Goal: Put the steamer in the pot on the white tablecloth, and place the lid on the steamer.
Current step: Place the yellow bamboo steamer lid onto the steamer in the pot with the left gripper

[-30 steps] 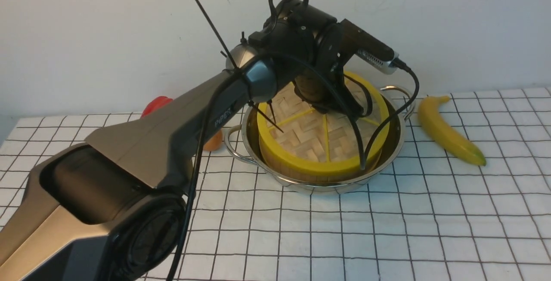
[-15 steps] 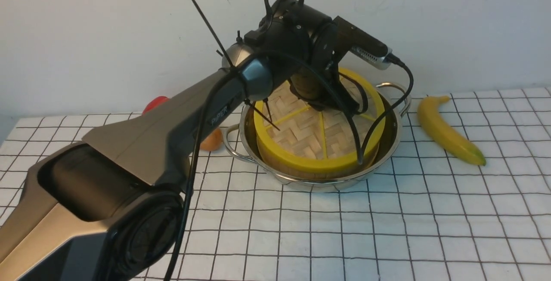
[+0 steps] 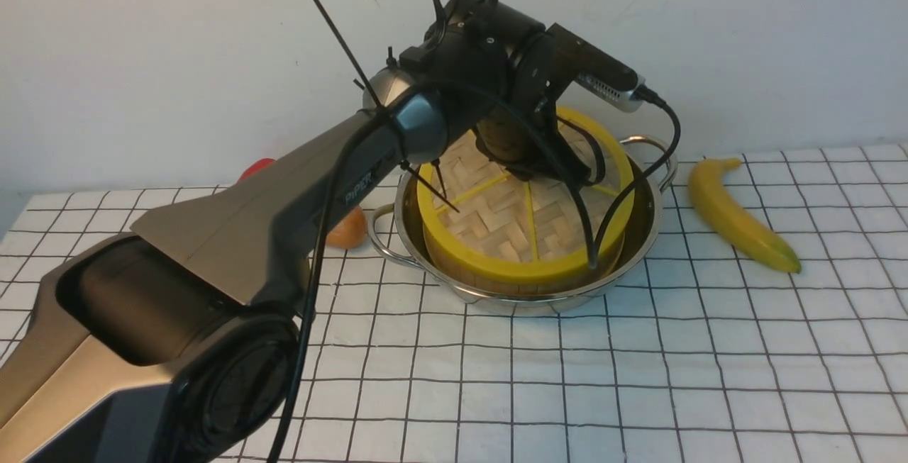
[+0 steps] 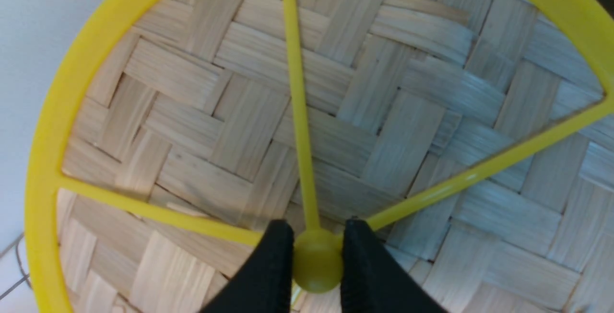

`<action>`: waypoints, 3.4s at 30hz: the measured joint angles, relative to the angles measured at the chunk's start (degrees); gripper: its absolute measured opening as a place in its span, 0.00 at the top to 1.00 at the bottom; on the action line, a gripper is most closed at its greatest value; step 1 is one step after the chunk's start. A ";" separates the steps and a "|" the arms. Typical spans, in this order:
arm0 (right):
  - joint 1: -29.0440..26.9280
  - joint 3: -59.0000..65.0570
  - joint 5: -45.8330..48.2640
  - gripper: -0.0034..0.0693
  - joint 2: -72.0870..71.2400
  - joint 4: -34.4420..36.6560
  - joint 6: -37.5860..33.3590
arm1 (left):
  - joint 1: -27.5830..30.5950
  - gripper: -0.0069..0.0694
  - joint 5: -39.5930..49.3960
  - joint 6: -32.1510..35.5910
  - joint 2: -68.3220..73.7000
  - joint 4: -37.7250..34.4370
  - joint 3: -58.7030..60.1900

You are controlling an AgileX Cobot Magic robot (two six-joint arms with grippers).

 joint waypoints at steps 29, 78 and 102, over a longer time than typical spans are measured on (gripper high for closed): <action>0.00 0.00 0.00 0.28 0.00 -0.45 0.00 | 0.06 0.76 0.61 0.00 -0.16 0.00 0.00; 0.00 0.00 0.00 0.28 0.00 -0.58 0.00 | 0.12 0.76 -0.42 0.00 -1.05 -0.03 0.17; 0.00 0.00 0.00 0.28 0.00 -0.53 0.00 | 0.16 0.76 -3.10 0.05 0.73 -0.05 0.17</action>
